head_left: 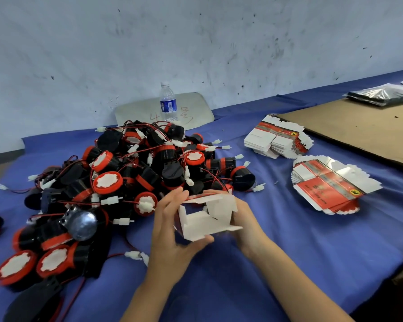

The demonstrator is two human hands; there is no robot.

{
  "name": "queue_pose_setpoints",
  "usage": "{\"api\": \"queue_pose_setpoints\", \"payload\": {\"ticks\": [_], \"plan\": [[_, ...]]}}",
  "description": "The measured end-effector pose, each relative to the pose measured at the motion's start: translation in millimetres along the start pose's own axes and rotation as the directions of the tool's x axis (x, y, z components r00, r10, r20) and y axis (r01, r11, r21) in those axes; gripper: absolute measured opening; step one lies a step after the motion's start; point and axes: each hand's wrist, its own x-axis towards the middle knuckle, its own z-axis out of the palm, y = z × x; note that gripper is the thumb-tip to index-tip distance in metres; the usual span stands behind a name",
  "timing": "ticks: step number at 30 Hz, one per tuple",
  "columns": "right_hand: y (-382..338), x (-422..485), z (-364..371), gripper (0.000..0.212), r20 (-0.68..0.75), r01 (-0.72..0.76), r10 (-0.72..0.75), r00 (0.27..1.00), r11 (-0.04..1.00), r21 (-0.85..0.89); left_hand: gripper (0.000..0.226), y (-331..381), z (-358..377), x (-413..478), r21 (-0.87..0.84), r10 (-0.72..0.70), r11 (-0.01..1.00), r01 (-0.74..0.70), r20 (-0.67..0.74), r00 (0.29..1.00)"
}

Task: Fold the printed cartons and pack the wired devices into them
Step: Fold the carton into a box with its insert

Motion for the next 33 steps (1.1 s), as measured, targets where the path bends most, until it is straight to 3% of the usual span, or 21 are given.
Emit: {"api": "queue_pose_setpoints", "payload": {"ticks": [4,7,10,12,15,21,25,28,33], "plan": [[-2.3,-0.5,3.8,0.055,0.001,0.079,-0.080,0.997,0.993,-0.085,0.054,2.0,2.9,-2.0,-0.153,-0.202,0.969,0.193,-0.043,0.979],[2.8,-1.1,5.8,0.040,0.046,0.331,-0.329,0.943,0.916,-0.225,0.046,4.1,3.2,-1.1,-0.242,-0.244,0.946,0.217,-0.088,0.966],[3.8,-4.3,6.5,0.042,0.119,0.454,-0.438,0.891,0.852,-0.260,0.041,5.3,3.3,-1.5,-0.266,-0.267,0.934,0.241,-0.068,0.961],[2.1,-5.0,7.6,0.029,0.161,0.425,-0.402,0.902,0.892,-0.154,0.040,7.0,3.6,-1.8,-0.254,-0.280,0.932,0.258,-0.055,0.958],[2.4,-8.4,9.2,0.048,0.179,0.442,-0.415,0.892,0.884,-0.150,0.041,10.6,3.8,-1.8,-0.234,-0.321,0.925,0.299,-0.061,0.945],[2.7,-11.2,9.3,0.025,0.149,0.431,-0.417,0.897,0.898,-0.085,0.032,18.7,5.8,-1.2,-0.282,-0.356,0.900,0.332,-0.038,0.934],[5.9,-10.0,8.1,0.028,0.120,0.470,-0.458,0.881,0.877,-0.100,0.030,15.7,7.3,-3.2,-0.305,-0.381,0.884,0.354,-0.031,0.924],[9.4,-8.3,7.9,0.037,0.131,0.570,-0.555,0.821,0.795,-0.207,0.040,15.7,7.9,-2.7,-0.287,-0.374,0.895,0.341,-0.068,0.925],[14.9,-6.0,5.8,0.048,0.316,0.759,-0.696,0.645,0.539,-0.365,0.035,6.6,5.6,-6.5,-0.342,-0.420,0.871,0.354,-0.141,0.897]]}}
